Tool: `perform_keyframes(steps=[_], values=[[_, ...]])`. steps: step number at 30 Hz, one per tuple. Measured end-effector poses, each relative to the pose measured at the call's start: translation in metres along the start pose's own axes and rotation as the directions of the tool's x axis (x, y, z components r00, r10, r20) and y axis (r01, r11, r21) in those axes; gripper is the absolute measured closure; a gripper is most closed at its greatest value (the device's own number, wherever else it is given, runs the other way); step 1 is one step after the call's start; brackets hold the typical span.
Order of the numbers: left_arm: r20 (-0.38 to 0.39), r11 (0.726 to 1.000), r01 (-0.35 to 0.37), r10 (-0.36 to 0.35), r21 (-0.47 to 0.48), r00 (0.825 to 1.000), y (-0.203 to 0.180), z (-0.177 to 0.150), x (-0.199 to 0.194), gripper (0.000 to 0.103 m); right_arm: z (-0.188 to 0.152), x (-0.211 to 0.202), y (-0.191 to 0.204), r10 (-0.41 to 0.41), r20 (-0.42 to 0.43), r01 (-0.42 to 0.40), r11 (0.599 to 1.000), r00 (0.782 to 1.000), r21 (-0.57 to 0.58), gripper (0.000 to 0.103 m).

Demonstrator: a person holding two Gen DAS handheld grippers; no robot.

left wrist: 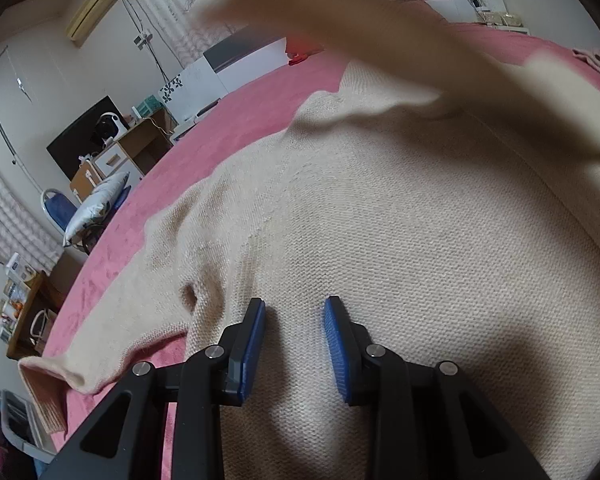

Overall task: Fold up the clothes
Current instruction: 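Grasp the sweater sleeve cuff with the right tool and lift it, then fold the held sleeve across the sweater body with the right tool and release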

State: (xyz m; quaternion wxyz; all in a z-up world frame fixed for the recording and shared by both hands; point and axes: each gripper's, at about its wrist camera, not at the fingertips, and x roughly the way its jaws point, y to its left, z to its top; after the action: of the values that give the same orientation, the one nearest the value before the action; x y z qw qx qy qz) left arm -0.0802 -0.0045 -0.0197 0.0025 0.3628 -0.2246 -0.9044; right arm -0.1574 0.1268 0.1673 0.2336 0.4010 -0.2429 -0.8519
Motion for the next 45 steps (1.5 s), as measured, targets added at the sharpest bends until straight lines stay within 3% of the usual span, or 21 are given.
perform_keyframes(steps=[3, 4, 6, 7, 9, 11, 13, 17, 20, 23, 25, 30, 31, 32, 33, 35, 37, 39, 41, 43, 45], values=[[-0.001, 1.000, 0.009, -0.009, -0.009, 1.000, 0.002, 0.000, 0.000, 0.072, -0.019, 0.060, 0.013, 0.035, -0.200, -0.048, 0.997, 0.979, -0.062, 0.093], [-0.001, 1.000, 0.010, -0.010, -0.009, 1.000, 0.002, 0.000, 0.000, 0.072, -0.025, 0.071, 0.013, -0.016, -0.254, -0.005, 0.997, 0.967, -0.081, 0.091], [-0.001, 1.000, 0.013, -0.013, -0.012, 1.000, 0.003, -0.001, 0.000, 0.072, -0.034, 0.068, 0.008, -0.068, -0.256, 0.038, 0.992, 0.964, -0.123, 0.084], [-0.001, 1.000, 0.015, -0.015, -0.014, 1.000, 0.004, 0.000, 0.000, 0.072, -0.037, 0.050, 0.001, -0.051, -0.214, 0.024, 0.992, 0.975, -0.127, 0.081], [0.002, 0.999, 0.025, -0.024, -0.024, 1.000, 0.006, 0.000, 0.000, 0.072, -0.047, -0.002, -0.026, -0.055, -0.084, 0.050, 0.997, 0.995, -0.065, 0.042], [0.000, 0.998, 0.043, -0.043, -0.041, 0.999, 0.012, 0.000, 0.001, 0.072, -0.061, -0.056, -0.060, -0.091, 0.042, 0.090, 0.996, 0.995, 0.026, 0.025], [-0.001, 0.997, 0.054, -0.055, -0.054, 0.999, 0.015, 0.000, 0.002, 0.072, -0.079, -0.109, -0.100, -0.160, 0.155, 0.137, 0.979, 0.975, 0.149, 0.025], [0.000, 0.999, 0.034, -0.034, -0.041, 0.999, 0.011, 0.001, 0.001, 0.072, -0.132, -0.199, -0.192, -0.279, 0.182, 0.171, 0.874, 0.943, 0.455, 0.025], [-0.001, 1.000, 0.012, -0.012, -0.026, 1.000, 0.005, -0.001, -0.003, 0.072, -0.154, -0.200, -0.202, -0.395, 0.066, 0.344, 0.861, 0.916, 0.374, 0.031], [-0.012, 1.000, 0.007, -0.007, -0.011, 1.000, -0.001, -0.007, -0.012, 0.072, -0.175, -0.201, -0.212, -0.512, -0.038, 0.502, 0.822, 0.858, 0.269, 0.045], [-0.015, 1.000, 0.004, -0.004, -0.002, 1.000, -0.001, -0.015, -0.022, 0.072, -0.173, -0.188, -0.221, -0.497, -0.067, 0.496, 0.830, 0.865, 0.256, 0.058], [-0.007, 1.000, -0.003, 0.003, 0.014, 1.000, -0.005, -0.033, -0.040, 0.072, -0.160, -0.139, -0.235, -0.366, -0.143, 0.390, 0.894, 0.920, 0.222, 0.060], [-0.004, 1.000, -0.008, 0.008, 0.020, 1.000, -0.005, -0.035, -0.041, 0.072, -0.156, -0.128, -0.233, -0.368, -0.154, 0.393, 0.899, 0.917, 0.195, 0.060], [-0.002, 1.000, -0.013, 0.013, 0.023, 1.000, -0.005, -0.035, -0.041, 0.072, -0.153, -0.124, -0.231, -0.402, -0.159, 0.425, 0.890, 0.902, 0.163, 0.069], [0.001, 1.000, -0.018, 0.018, 0.026, 1.000, -0.006, -0.036, -0.041, 0.071, -0.150, -0.120, -0.228, -0.435, -0.163, 0.457, 0.880, 0.885, 0.131, 0.099], [0.009, 0.999, -0.029, 0.028, 0.029, 1.000, -0.007, -0.037, -0.041, 0.071, -0.146, -0.122, -0.226, -0.495, -0.138, 0.511, 0.852, 0.858, 0.116, 0.098], [0.018, 0.999, -0.040, 0.039, 0.029, 0.999, -0.009, -0.039, -0.042, 0.071, -0.146, -0.149, -0.233, -0.583, -0.053, 0.582, 0.792, 0.810, 0.186, 0.098], [0.027, 0.998, -0.051, 0.051, 0.030, 0.998, -0.011, -0.041, -0.043, 0.071, -0.155, -0.168, -0.254, -0.624, -0.047, 0.610, 0.740, 0.780, 0.285, 0.098], [0.033, 0.997, -0.065, 0.063, 0.035, 0.997, -0.014, -0.042, -0.044, 0.071, -0.164, -0.168, -0.275, -0.552, -0.065, 0.537, 0.768, 0.831, 0.349, 0.098], [0.035, 0.996, -0.073, 0.072, 0.041, 0.997, -0.015, -0.042, -0.044, 0.071, -0.169, -0.174, -0.281, -0.502, -0.012, 0.469, 0.800, 0.865, 0.375, 0.089], [0.026, 0.997, -0.065, 0.064, 0.044, 0.998, -0.012, -0.041, -0.045, 0.071, -0.172, -0.185, -0.280, -0.459, 0.006, 0.416, 0.812, 0.889, 0.410, 0.057]])
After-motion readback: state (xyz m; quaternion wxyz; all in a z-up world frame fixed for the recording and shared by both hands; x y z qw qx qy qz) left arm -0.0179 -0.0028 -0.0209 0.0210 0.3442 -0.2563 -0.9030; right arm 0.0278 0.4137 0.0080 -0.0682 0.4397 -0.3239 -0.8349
